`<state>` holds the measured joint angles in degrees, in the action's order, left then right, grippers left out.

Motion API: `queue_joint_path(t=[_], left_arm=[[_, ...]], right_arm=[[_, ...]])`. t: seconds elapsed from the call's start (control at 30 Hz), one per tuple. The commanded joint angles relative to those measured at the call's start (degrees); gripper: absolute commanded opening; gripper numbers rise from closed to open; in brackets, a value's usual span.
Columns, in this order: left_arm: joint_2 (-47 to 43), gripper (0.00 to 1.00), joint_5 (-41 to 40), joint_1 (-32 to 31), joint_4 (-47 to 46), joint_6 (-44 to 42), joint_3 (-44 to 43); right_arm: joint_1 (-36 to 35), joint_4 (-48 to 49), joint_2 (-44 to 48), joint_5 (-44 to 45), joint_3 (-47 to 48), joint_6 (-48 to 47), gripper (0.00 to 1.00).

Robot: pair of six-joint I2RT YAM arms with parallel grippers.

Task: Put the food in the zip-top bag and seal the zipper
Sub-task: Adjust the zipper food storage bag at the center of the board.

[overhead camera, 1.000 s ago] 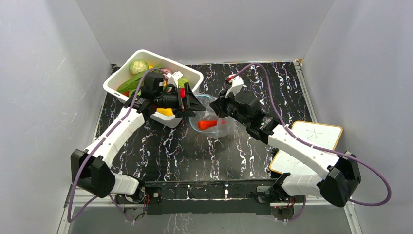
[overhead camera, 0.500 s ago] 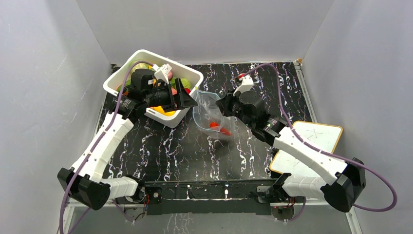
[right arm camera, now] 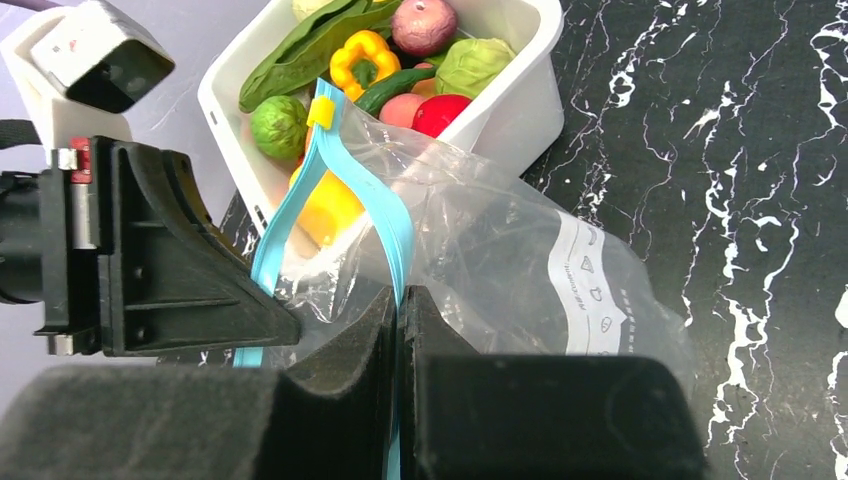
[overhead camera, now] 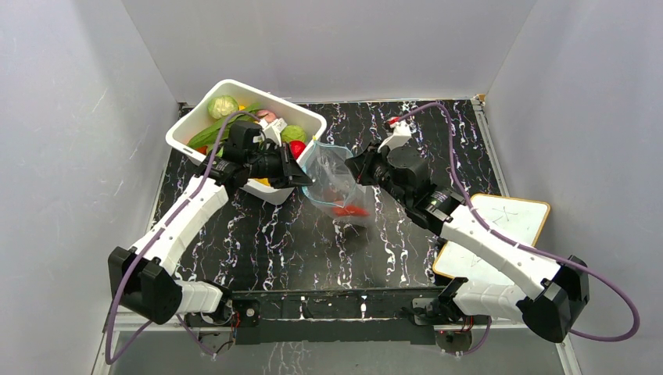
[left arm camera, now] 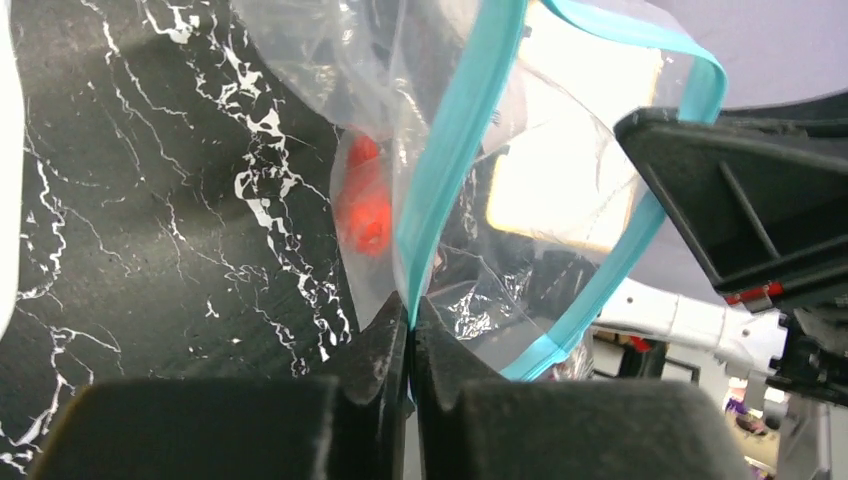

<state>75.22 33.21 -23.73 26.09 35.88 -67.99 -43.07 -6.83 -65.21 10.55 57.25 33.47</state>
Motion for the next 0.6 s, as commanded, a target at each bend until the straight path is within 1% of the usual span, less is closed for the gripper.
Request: queue_joint_path(t=[0.0, 0.1, 0.2, 0.27, 0.4, 0.47, 0.57], left_arm=[[-2.6, 0.00, 6.1, 0.2, -7.4, 4.2, -0.2], [-4.1, 0.00, 8.4, 0.1, -12.1, 7.0, 0.0], [-5.1, 0.00, 8.1, 0.1, -14.4, 6.9, 1.0], [-5.1, 0.00, 7.1, 0.1, -12.9, 5.5, 1.1], [-4.3, 0.00, 6.7, 0.1, -12.0, 4.9, 2.0], [-3.8, 0.00, 7.2, 0.1, -11.8, 4.9, 1.8], [-3.4, 0.00, 7.2, 0.1, -11.8, 4.8, 1.6]], right_arm=[[-0.2, 1.0, -0.1, 2.8, -1.0, -2.4, 0.00], [-0.2, -1.3, -1.3, 4.5, -2.9, -3.8, 0.00], [-0.2, -1.4, -0.9, 2.7, -3.8, -3.2, 0.00], [-0.2, -2.1, -0.3, 1.0, -2.1, -2.7, 0.00], [-0.2, -6.5, 0.9, -1.3, 4.9, -1.9, 0.00], [-0.2, -5.2, 2.5, -2.0, 5.7, -1.0, 0.00], [-0.2, -1.2, 4.5, -2.7, 2.6, -0.3, 0.00]])
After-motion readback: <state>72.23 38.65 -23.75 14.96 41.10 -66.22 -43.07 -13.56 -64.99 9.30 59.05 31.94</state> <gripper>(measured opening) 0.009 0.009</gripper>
